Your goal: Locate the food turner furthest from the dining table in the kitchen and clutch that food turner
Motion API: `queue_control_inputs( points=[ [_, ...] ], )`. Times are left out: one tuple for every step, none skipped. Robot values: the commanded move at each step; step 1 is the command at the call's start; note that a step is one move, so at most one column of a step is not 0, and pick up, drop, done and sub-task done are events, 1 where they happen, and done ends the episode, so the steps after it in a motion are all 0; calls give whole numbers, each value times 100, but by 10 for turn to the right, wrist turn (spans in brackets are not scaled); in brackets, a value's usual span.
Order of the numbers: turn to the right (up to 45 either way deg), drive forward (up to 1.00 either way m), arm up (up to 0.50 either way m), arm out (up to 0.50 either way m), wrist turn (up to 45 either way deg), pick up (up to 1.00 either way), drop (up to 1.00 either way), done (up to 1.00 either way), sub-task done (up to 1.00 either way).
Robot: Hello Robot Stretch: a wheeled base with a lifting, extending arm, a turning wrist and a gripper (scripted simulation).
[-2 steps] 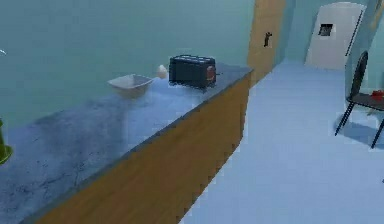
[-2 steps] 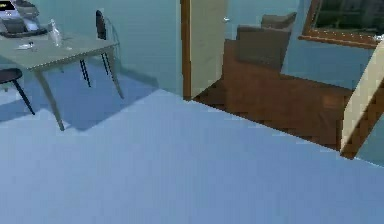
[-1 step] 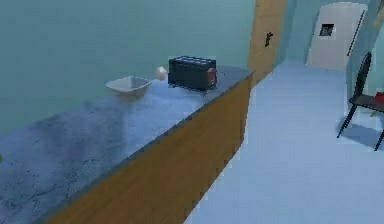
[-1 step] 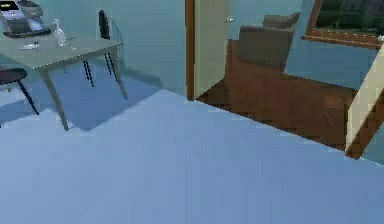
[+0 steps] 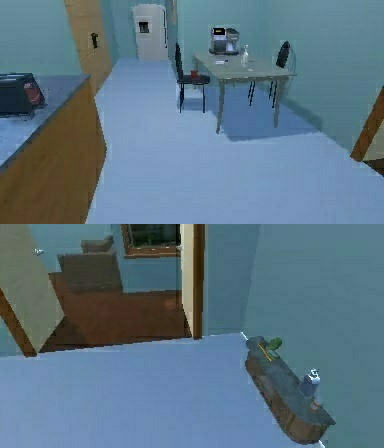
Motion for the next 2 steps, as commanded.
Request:
queue_control_inputs(
  points=[
    [450, 0, 0, 0, 0, 0, 0, 0, 0],
    [450, 0, 0, 0, 0, 0, 0, 0, 0]
  ],
)
